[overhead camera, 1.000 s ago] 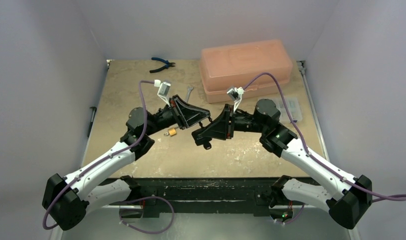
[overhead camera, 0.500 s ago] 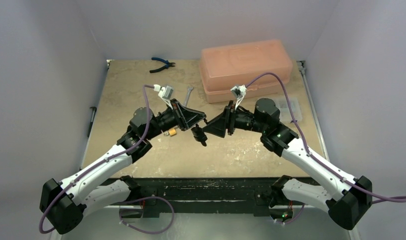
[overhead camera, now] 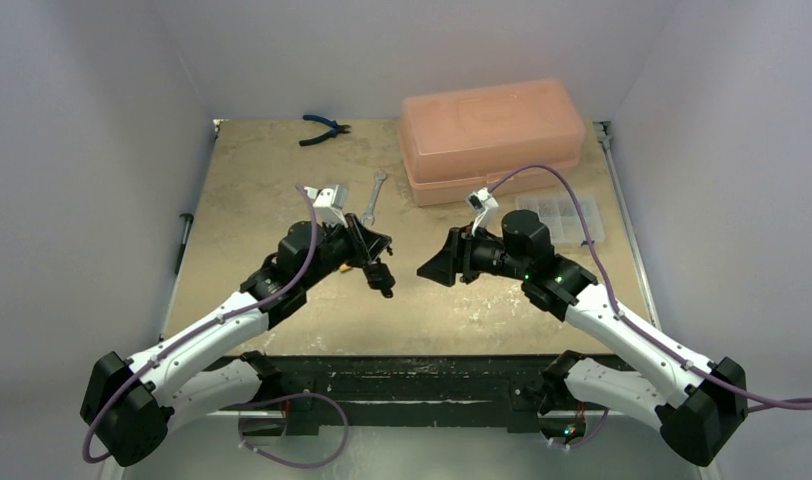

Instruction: Unlock with the key

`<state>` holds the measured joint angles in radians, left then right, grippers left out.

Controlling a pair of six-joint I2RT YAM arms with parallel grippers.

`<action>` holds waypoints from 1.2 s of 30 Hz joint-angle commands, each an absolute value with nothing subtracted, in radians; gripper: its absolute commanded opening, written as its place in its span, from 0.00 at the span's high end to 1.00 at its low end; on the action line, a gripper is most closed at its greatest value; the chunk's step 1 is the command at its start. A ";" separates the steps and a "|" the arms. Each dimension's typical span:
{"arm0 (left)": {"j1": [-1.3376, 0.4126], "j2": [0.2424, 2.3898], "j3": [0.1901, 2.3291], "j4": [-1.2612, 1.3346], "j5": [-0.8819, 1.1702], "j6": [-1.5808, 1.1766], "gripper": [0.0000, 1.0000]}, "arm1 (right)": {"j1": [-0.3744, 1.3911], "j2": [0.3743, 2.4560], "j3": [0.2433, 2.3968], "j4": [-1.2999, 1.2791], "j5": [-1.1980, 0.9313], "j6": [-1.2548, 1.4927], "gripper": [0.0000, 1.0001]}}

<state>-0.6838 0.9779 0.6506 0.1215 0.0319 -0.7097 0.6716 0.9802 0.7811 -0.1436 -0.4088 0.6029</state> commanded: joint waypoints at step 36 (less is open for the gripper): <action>-0.460 1.563 0.466 0.712 0.262 -0.654 1.00 | 0.667 1.059 0.779 -0.185 -0.328 0.552 0.38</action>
<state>-0.4808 1.4940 0.4221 0.5907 0.2138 -0.7689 0.6716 1.0615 0.7757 -0.2031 -0.3489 0.5747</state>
